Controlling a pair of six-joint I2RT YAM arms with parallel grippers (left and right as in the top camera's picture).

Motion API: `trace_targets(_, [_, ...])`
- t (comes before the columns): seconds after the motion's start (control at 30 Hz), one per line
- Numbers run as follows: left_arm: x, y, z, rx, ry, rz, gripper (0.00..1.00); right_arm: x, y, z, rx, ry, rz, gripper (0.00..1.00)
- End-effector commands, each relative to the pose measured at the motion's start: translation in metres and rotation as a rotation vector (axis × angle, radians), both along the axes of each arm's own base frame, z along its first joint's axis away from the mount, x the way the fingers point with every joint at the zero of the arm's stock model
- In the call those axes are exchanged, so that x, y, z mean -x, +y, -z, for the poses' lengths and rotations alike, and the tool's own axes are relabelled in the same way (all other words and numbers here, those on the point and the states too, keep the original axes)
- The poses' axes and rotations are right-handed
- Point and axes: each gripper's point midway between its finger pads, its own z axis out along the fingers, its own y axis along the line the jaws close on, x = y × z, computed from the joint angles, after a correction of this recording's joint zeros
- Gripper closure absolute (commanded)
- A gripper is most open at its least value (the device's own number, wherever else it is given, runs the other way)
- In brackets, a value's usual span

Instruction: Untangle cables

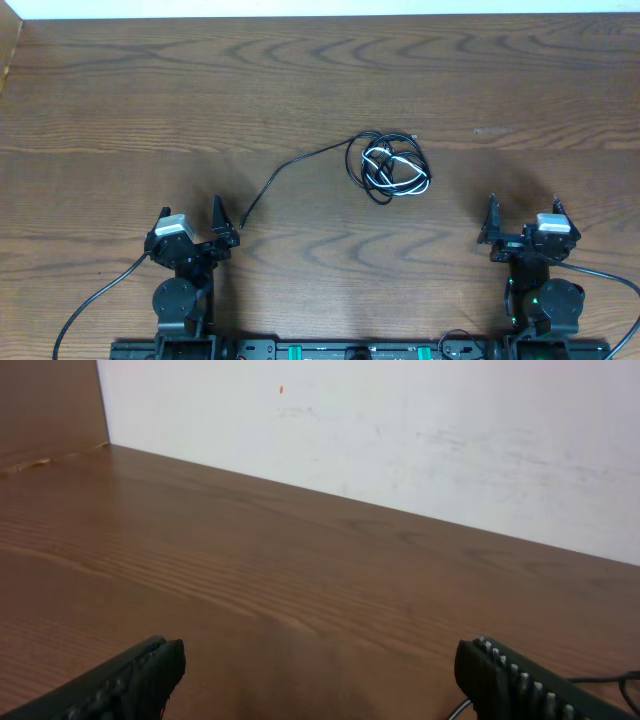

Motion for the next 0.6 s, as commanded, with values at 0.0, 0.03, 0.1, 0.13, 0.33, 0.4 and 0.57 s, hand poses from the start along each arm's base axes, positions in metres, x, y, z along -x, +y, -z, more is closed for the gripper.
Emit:
trace_targets(0.0, [0.0018,0.0069,0.0175,-0.018,0.059,-0.037,0.09,0.0002,0.0006,0.0004,0.005,0.001,-0.001,0.01])
trace_targets(0.03, [0.0018,0.007,0.0175,-0.018,0.059,-0.037,0.09,0.0002,0.0006,0.0004,0.005,0.001,-0.001,0.01])
trace_targets(0.1, [0.0018,0.0069,0.0175,-0.017,0.059,-0.037,0.09,0.0002,0.0006,0.0004,0.005,0.001,-0.001,0.01])
trace_targets(0.13, [0.0018,0.0069,0.0175,-0.018,0.059,-0.037,0.09,0.0002,0.0006,0.0004,0.005,0.001,-0.001,0.01])
trace_targets(0.33, [0.0018,0.007,0.0175,-0.018,0.059,-0.037,0.09,0.0002,0.0006,0.0004,0.005,0.001,-0.001,0.01])
trace_targets(0.4, [0.0018,0.007,0.0175,-0.018,0.059,-0.037,0.09,0.0002,0.0006,0.0004,0.005,0.001,-0.001,0.01])
trace_targets(0.57, [0.0018,0.007,0.0175,-0.018,0.059,-0.037,0.09,0.0002,0.0006,0.0004,0.005,0.001,-0.001,0.01])
